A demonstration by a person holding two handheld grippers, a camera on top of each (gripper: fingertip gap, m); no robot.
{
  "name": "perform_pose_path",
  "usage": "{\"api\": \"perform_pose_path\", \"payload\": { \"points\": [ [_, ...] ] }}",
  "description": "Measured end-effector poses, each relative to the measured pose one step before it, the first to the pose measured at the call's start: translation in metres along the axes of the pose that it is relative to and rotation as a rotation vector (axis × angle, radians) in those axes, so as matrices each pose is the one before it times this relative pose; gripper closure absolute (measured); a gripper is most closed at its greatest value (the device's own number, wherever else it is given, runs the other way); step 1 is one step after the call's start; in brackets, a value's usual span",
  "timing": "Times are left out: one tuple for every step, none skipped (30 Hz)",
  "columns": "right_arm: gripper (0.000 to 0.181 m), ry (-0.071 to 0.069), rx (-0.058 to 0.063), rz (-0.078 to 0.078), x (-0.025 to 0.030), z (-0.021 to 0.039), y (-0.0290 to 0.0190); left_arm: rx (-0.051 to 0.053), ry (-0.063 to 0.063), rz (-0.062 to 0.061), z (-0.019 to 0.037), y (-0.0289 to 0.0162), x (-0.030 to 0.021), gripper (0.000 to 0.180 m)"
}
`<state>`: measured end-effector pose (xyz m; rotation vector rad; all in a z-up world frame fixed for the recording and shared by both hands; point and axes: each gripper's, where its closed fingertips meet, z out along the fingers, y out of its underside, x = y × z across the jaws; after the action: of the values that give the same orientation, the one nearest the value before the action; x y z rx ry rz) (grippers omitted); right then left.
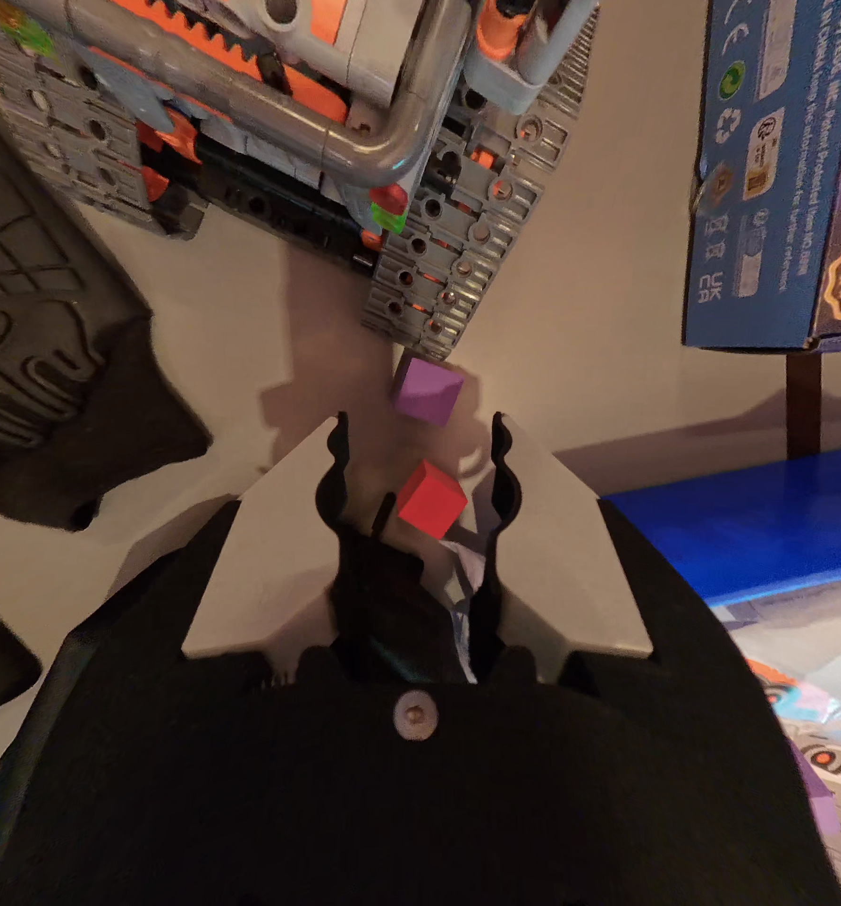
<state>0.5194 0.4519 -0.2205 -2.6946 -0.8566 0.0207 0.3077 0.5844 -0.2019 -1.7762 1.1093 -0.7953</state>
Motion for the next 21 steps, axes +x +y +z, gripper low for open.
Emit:
{"api": "perform_pose_path", "payload": {
  "points": [
    [0.123,0.0123,0.0037,-0.0017,0.00069,0.00403,-0.0015,0.0017,0.0008,-0.0011,-0.0003,-0.0005,0.0001,0.142],
    [0.125,0.0047,0.0016,0.0104,0.00034,0.00435,-0.00114,0.0025,0.0009,-0.0004,-0.00033,-0.00058,0.00002,0.142],
    [0.127,0.0017,-0.0147,0.0197,0.00059,0.00519,0.00122,0.0027,0.0005,-0.0005,-0.00019,-0.00055,0.00001,0.142],
    [0.127,-0.0004,-0.0193,0.012,0.00002,0.00529,0.00175,0.0008,0.0003,-0.0006,-0.00009,-0.00018,-0.00017,0.142],
    [0.13,0.0016,-0.0048,0.0035,-0.00049,0.00415,-0.00021,0.0001,0.0003,-0.0004,0.00015,0.00001,-0.00021,0.142],
    [0.134,0.0043,-0.0006,0.0012,-0.00034,0.0034,-0.00054,0.0008,0.0008,-0.0008,0.00004,-0.00013,-0.00006,0.142],
    [0.136,0.0035,-0.0118,-0.0028,-0.00038,0.00325,0.00123,0.0015,0.0001,-0.0003,0.00009,-0.00022,-0.00019,0.142],
    [0.141,0.0004,-0.0079,-0.0063,-0.00049,0.00265,0.00078,0.0003,-0.0004,0.0003,-0.0001,-0.0001,-0.00011,0.142],
    [0.148,0.0013,0.0082,-0.0017,-0.00015,0.0014,-0.00093,0.0001,-0.0001,-0.0004,-0.00001,-0.00003,-0.0002,0.142],
    [0.152,-0.0022,0.0094,0.0029,-0.00001,0.00062,-0.00062,0.0019,0.0004,-0.001,-0.00013,-0.00027,-0.00007,0.142],
    [0.153,-0.0084,0.0034,0.0072,-0.00044,-0.00044,0.00048,0.0018,-0.0003,-0.0006,-0.00012,-0.00037,-0.00007,0.142],
    [0.153,-0.016,0.0068,0.0087,-0.00156,-0.00166,0.00027,0.0004,-0.0004,0.0005,-0.00006,-0.00002,-0.00013,0.142],
    [0.153,-0.017,0.0132,0.0053,-0.00165,-0.00299,-0.00047,-0.0009,0.0004,0.0006,0.00011,0.00017,0.00018,0.142],
    [0.153,-0.0103,0.0057,-0.0024,-0.00061,-0.00424,0.00078,-0.0005,0.0012,0.0001,0.00017,-0.00002,0.00015,0.142],
    [0.153,-0.0048,-0.0003,-0.0132,0.00015,-0.0057,0.00176,0.0003,0.0002,0.0003,0.00027,-0.00025,0.00005,0.142],
    [0.153,-0.0094,0.0071,-0.021,-0.00093,-0.00707,0.00061,0.0007,0.0002,0.0003,0.00009,-0.00022,0.00006,0.142],
    [0.153,-0.0052,0.0121,-0.021,-0.00049,-0.00855,-0.00006,0.0003,0.0009,-0.0001,0.00015,-0.00021,0.00022,0.142],
    [0.153,-0.0022,0.0101,-0.0204,0.00016,-0.00996,0.00013,-0.0002,0.0005,0.0005,0.00011,0.00009,0.00007,0.142],
    [0.153,-0.0125,0.0082,-0.0192,-0.00106,-0.01079,0.00046,-0.0012,-0.0005,0.0005,0.00017,0.00028,-0.00003,0.142],
    [0.154,-0.0116,0.0121,-0.013,-0.00073,-0.0116,-0.00008,-0.0015,-0.0003,-0.0004,0.00021,0.00028,-0.00013,0.142],
    [0.154,-0.0076,0.0158,-0.007,0.00003,-0.01282,-0.00107,0.0,0.0007,-0.001,0.0001,0.00005,-0.00002,0.142]
  ]
}}
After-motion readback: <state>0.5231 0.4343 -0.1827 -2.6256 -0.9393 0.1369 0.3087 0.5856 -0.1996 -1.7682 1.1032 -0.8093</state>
